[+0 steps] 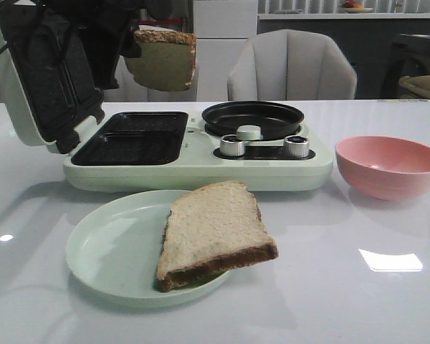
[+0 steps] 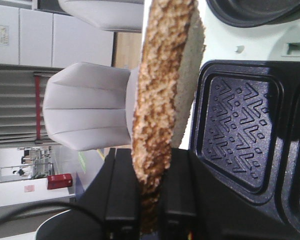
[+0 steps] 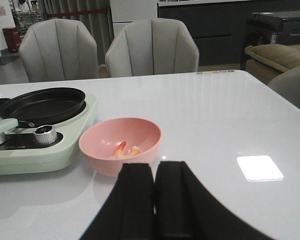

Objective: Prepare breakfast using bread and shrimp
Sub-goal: 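Lift the bread slice with the left gripper toward the sandwich maker, then lower the bread onto the sandwich maker plate and open the left gripper, then withdraw the left gripper away from the sandwich maker, then grasp the remaining bread slice on the plate with the right gripper, then lift the bread with the right gripper over the sandwich maker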

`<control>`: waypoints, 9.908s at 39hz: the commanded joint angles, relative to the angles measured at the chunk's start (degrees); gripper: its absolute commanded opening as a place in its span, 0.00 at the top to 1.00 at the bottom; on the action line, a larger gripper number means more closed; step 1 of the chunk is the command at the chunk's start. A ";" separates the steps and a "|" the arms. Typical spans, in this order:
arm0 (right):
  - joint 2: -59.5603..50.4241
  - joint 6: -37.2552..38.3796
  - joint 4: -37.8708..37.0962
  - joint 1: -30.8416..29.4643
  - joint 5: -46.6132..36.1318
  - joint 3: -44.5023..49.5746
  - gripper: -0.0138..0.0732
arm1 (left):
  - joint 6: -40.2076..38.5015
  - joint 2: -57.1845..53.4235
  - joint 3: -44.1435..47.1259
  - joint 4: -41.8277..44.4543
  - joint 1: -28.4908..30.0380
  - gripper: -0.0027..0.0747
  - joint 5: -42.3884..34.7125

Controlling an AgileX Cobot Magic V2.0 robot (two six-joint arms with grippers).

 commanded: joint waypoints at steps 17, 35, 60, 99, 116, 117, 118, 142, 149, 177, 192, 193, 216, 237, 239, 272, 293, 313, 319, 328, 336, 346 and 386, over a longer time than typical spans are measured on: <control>-0.46 -0.13 -0.44 -0.22 -4.91 -1.25 0.67 | -0.67 8.00 -11.99 2.02 5.46 0.82 -1.83; -0.46 -0.13 -0.44 -0.22 -4.91 -1.25 0.67 | -3.53 10.10 -10.85 2.02 6.13 0.82 -4.91; -0.46 -0.13 -0.44 -0.22 -4.91 -1.25 0.67 | -3.53 10.10 -3.30 2.02 6.80 0.81 -8.52; -0.46 -0.13 -0.44 -0.22 -4.91 -1.25 0.67 | -15.52 1.66 0.26 2.02 7.06 0.26 -11.46; -0.46 -0.13 -0.44 -0.22 -4.91 -1.25 0.67 | -30.45 -18.34 8.92 1.91 0.62 0.26 -10.93; -0.46 -0.13 -0.44 -0.22 -4.91 -1.25 0.67 | -32.03 -19.74 9.12 1.91 0.30 0.26 -10.93; -0.46 -0.13 -0.44 -0.22 -4.91 -1.25 0.67 | -33.67 -20.75 9.23 1.91 0.04 0.26 -10.81; -0.46 -0.13 -0.44 -0.22 -4.91 -1.25 0.67 | -57.89 -49.11 24.00 1.91 -0.24 0.26 -2.84; -0.46 -0.13 -0.44 -0.22 -4.91 -1.25 0.67 | -56.41 -55.54 29.51 -1.37 -0.24 0.26 -0.07; -0.46 -0.13 -0.44 -0.22 -4.91 -1.25 0.67 | -54.87 -73.63 39.03 -2.07 -0.24 0.26 6.03; -0.46 -0.13 -0.44 -0.22 -4.91 -1.25 0.67 | -13.74 -76.39 40.16 -48.73 -0.24 0.26 20.90; -0.46 -0.13 -0.44 -0.22 -4.91 -1.25 0.67 | -11.21 -76.57 40.16 -51.47 -0.24 0.26 21.12; -0.46 -0.13 -0.44 -0.22 -4.91 -1.25 0.67 | 17.87 -99.81 51.93 -83.38 -0.10 0.26 21.00; -0.46 -0.13 -0.44 -0.22 -4.91 -1.25 0.67 | 38.77 -102.09 58.79 -97.40 11.21 0.53 8.89; -0.46 -0.13 -0.44 -0.22 -4.91 -1.25 0.67 | 38.77 -102.09 58.79 -97.88 11.21 0.60 9.06; 0.16 -0.36 -1.04 -0.13 -14.94 -3.04 0.67 | 38.77 -102.09 58.79 -98.37 11.21 0.82 8.60; 23.98 0.00 1.14 1.04 8.26 -23.72 0.67 | 38.77 -102.09 58.79 -98.37 11.21 0.82 8.32; 47.85 -0.32 30.15 8.84 13.29 -30.84 0.34 | 38.77 -102.09 58.79 -98.37 11.21 0.82 8.22; 59.66 -4.85 37.42 13.79 14.62 -34.52 0.34 | 38.77 -102.09 58.79 -98.37 11.21 0.82 8.22; 76.77 -17.12 51.90 18.92 18.26 -43.62 0.34 | 38.77 -102.09 58.79 -98.37 11.21 0.82 8.22; 86.83 -35.81 71.53 18.84 21.67 -49.43 0.34 | 38.77 -102.09 58.79 -98.37 11.21 0.82 8.22; 97.10 -48.66 81.93 18.84 26.11 -52.84 0.34 | 38.77 -103.43 58.79 -98.37 10.39 0.82 8.22; 102.18 -61.82 91.41 18.84 36.30 -56.14 0.68 | 38.77 -103.64 58.79 -98.37 10.27 0.82 8.32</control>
